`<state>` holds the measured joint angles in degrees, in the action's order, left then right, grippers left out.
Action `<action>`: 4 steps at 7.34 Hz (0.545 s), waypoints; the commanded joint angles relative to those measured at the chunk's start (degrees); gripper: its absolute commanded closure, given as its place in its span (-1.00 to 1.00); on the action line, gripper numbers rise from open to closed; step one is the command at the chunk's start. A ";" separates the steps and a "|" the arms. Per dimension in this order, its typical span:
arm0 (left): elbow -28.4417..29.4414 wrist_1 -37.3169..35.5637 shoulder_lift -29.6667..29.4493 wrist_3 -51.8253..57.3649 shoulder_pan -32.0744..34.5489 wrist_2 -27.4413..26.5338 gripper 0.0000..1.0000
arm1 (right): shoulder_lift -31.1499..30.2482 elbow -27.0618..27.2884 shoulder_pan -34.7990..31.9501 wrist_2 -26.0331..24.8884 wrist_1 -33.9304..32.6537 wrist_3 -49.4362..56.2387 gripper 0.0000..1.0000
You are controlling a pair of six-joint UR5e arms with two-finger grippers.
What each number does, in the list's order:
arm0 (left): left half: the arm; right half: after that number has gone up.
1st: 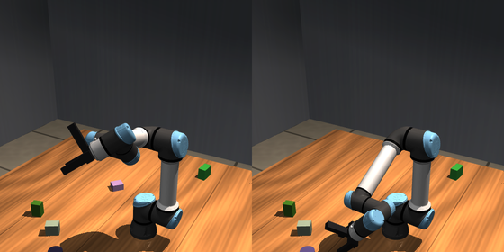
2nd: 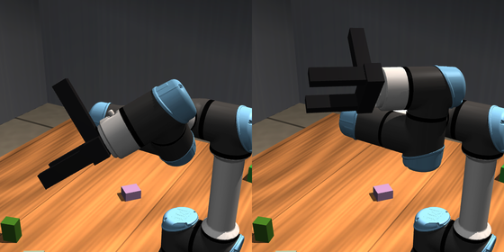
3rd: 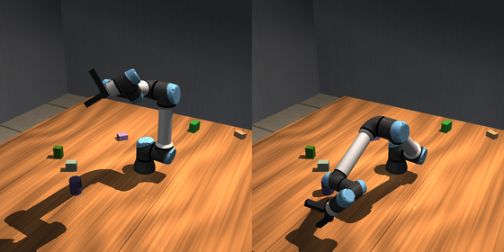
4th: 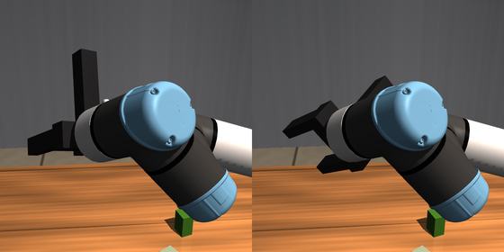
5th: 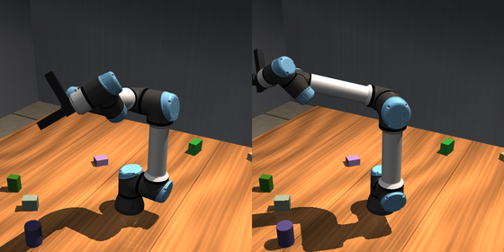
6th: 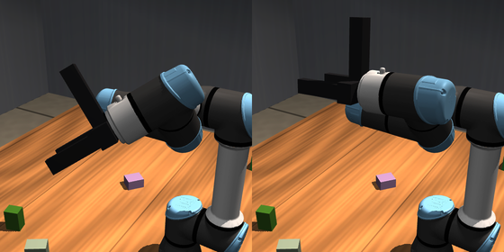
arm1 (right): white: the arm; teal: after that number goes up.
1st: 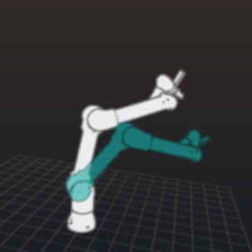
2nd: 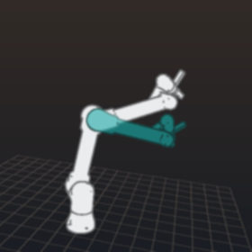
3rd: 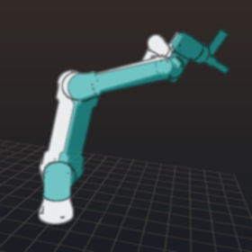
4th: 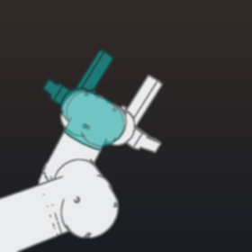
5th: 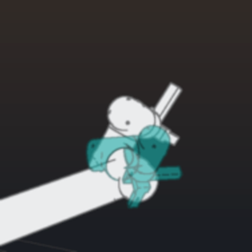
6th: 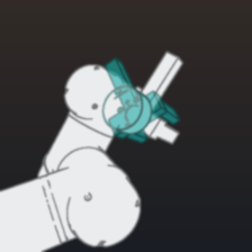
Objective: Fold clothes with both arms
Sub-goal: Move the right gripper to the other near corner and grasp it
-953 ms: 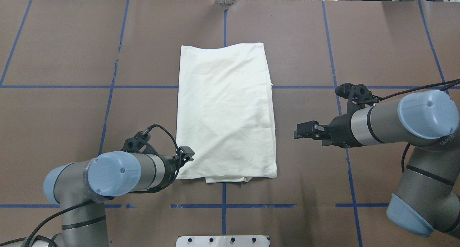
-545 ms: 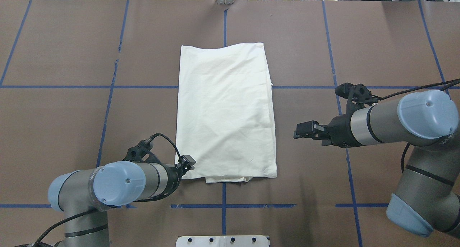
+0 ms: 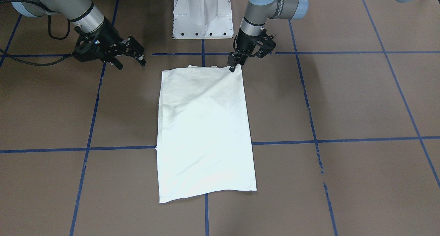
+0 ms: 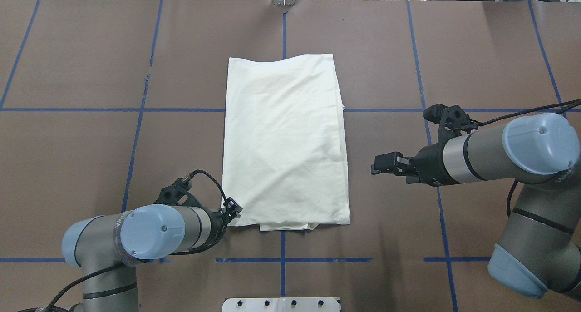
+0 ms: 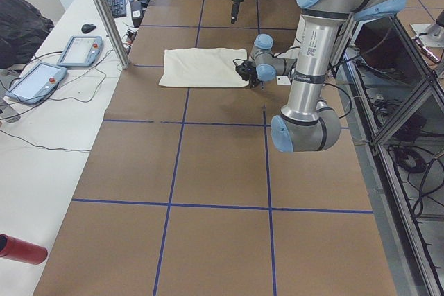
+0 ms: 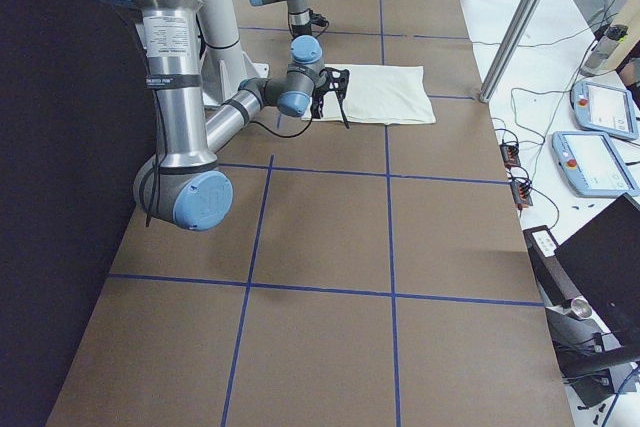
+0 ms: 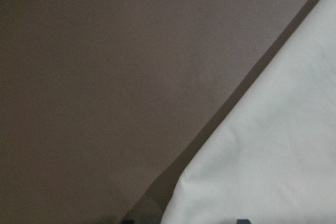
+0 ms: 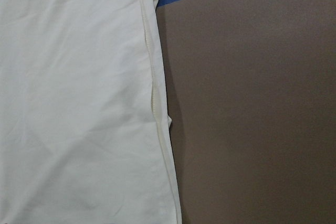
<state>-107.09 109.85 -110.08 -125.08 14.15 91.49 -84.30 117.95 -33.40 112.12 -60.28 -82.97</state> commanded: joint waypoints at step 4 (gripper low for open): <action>-0.66 -0.08 0.22 0.98 0.00 0.36 1.00 | -0.08 0.53 -0.53 0.47 -0.01 0.00 -1.00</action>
<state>-107.34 109.81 -109.90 -124.34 14.08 91.61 -84.37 118.40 -33.73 112.34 -60.27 -82.97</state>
